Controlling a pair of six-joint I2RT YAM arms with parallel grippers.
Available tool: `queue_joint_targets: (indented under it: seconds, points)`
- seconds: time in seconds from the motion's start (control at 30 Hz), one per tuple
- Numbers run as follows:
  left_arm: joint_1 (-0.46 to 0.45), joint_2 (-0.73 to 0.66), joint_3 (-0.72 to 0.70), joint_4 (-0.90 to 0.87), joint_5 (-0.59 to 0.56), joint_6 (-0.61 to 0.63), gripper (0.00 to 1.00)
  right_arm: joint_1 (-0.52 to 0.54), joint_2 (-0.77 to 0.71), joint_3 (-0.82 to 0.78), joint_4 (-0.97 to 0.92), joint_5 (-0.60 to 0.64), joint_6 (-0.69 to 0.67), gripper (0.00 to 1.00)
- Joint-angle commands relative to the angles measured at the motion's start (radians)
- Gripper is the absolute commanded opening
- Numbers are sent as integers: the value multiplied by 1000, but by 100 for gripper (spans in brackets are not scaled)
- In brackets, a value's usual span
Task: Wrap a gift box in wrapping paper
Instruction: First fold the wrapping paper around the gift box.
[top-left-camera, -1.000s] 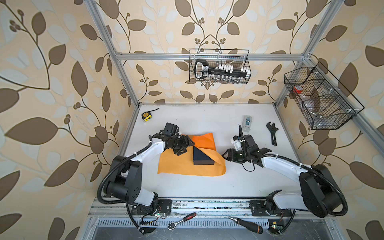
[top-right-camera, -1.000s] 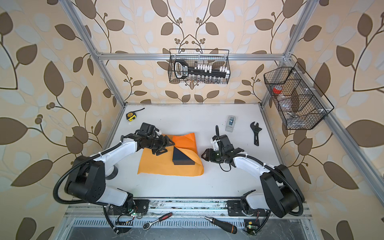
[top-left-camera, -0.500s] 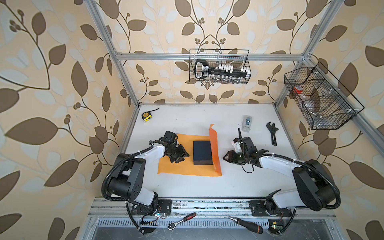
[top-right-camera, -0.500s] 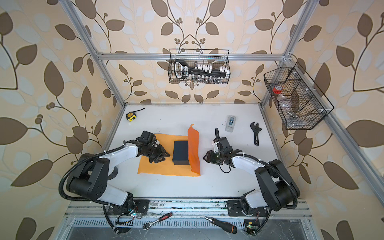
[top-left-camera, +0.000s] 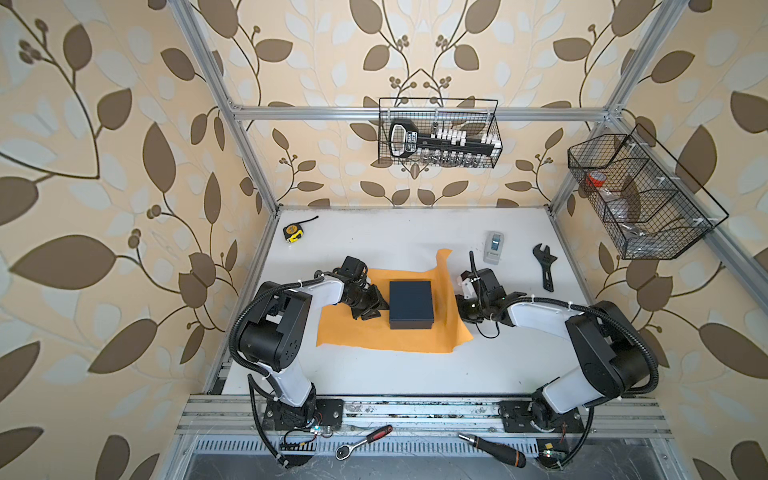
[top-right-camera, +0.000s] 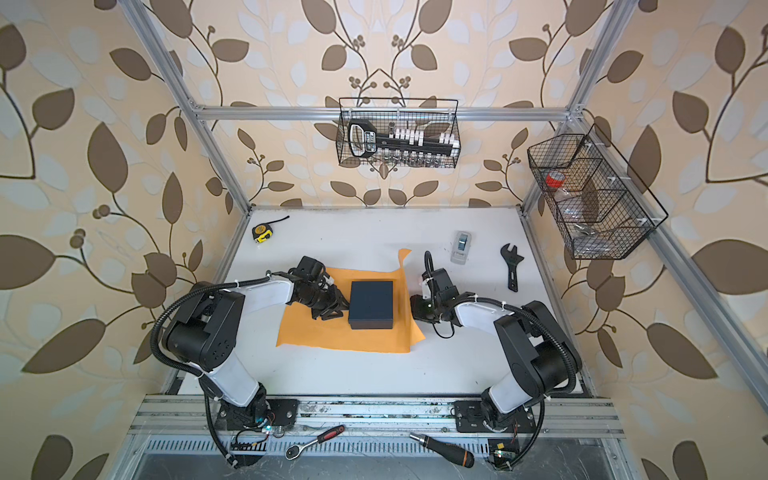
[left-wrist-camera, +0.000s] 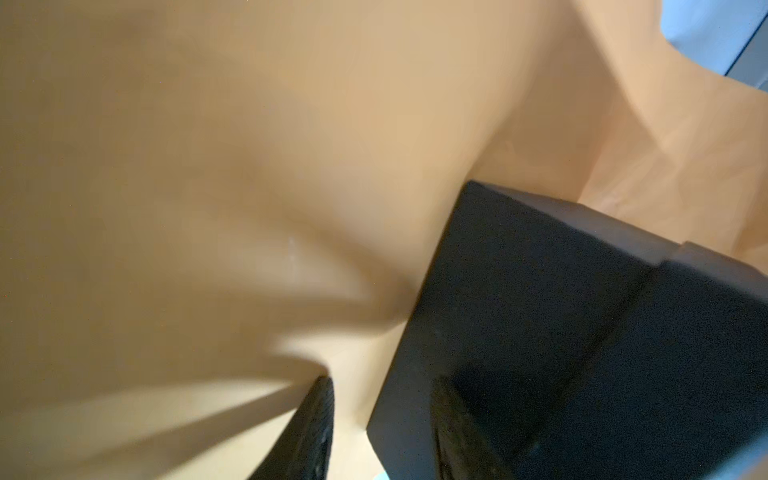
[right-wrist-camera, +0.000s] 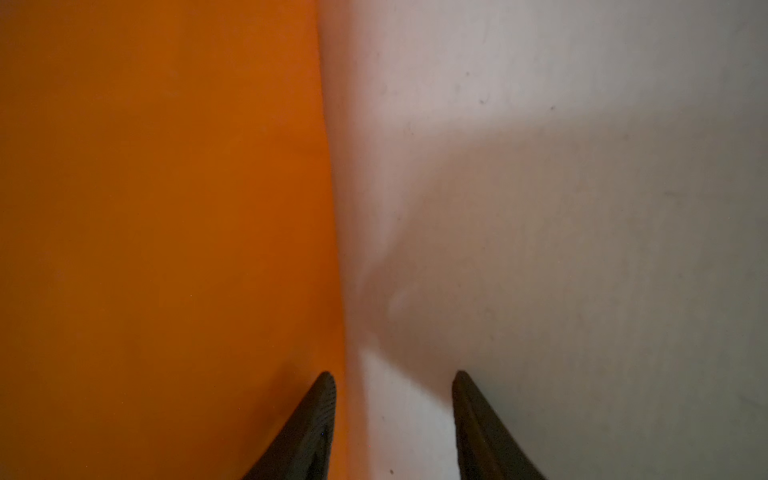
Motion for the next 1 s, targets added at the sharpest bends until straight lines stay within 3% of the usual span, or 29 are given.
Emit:
queue_joint_targets:
  seconds: [0.0, 0.23, 0.63, 0.97]
  points:
    - [-22, 20, 31, 61, 69, 11, 43, 12, -26, 43, -61, 3, -14, 47]
    - [-36, 40, 60, 108, 125, 4, 45, 25, -112, 61, -126, 44, -11, 47]
    - [-44, 76, 80, 90, 105, -1, 45, 43, -157, 83, -142, 49, 13, 47]
    - [-45, 59, 62, 70, 82, 0, 45, 54, -218, 56, -165, 39, 31, 56]
